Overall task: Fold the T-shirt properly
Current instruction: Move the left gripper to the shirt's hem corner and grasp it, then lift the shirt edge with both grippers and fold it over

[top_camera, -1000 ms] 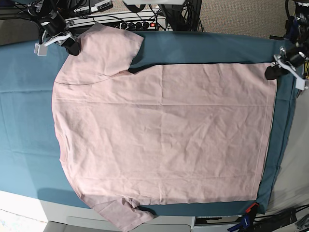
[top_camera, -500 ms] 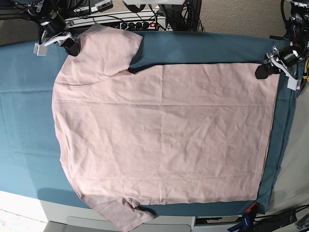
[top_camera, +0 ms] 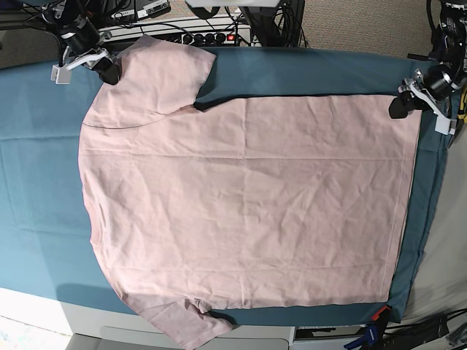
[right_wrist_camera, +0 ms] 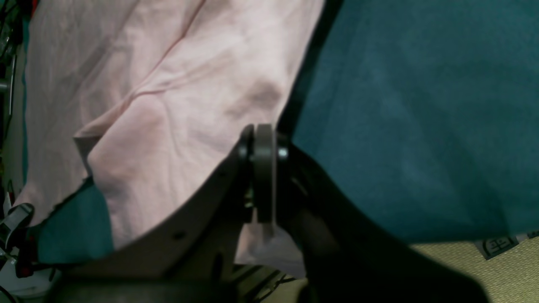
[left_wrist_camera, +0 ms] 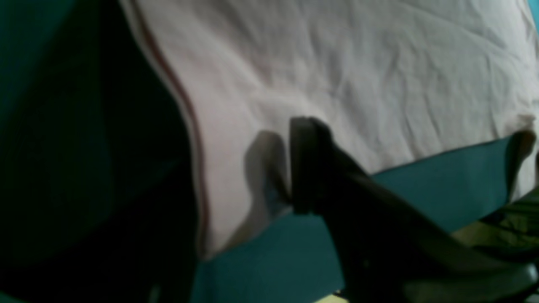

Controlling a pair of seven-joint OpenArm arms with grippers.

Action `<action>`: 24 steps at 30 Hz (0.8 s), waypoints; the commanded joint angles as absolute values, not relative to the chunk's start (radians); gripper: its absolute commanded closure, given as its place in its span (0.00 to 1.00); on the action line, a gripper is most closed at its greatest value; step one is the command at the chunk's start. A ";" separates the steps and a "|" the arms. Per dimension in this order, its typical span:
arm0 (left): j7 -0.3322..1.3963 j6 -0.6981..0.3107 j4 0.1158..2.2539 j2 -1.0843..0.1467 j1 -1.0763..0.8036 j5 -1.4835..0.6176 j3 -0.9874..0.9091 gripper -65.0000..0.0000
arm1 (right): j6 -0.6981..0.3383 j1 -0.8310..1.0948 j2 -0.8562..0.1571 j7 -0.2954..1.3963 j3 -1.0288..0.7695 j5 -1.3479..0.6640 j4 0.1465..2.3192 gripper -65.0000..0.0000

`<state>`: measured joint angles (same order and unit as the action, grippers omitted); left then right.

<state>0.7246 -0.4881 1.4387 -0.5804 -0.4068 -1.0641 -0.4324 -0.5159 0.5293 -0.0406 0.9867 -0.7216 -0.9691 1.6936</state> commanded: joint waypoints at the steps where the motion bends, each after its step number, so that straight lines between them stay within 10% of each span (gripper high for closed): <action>1: 0.771 -0.469 1.435 -0.598 -0.421 -1.005 -0.435 0.71 | -0.501 0.540 -0.049 0.991 -0.726 -0.946 1.700 1.00; 5: 0.783 -0.469 1.435 -0.598 -0.421 -1.005 -0.435 1.00 | -0.502 0.540 -0.049 0.991 -0.726 -0.945 1.700 1.00; 24: 0.815 -0.469 1.565 -0.641 -0.523 -1.024 -0.435 1.00 | -0.625 0.657 -0.133 1.055 -0.728 -1.055 1.782 1.00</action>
<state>0.7868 -0.4694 1.5597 -0.6281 -0.5133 -1.0386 -0.4320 -0.6186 0.6498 -0.1169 1.0637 -0.7200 -1.0409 1.7653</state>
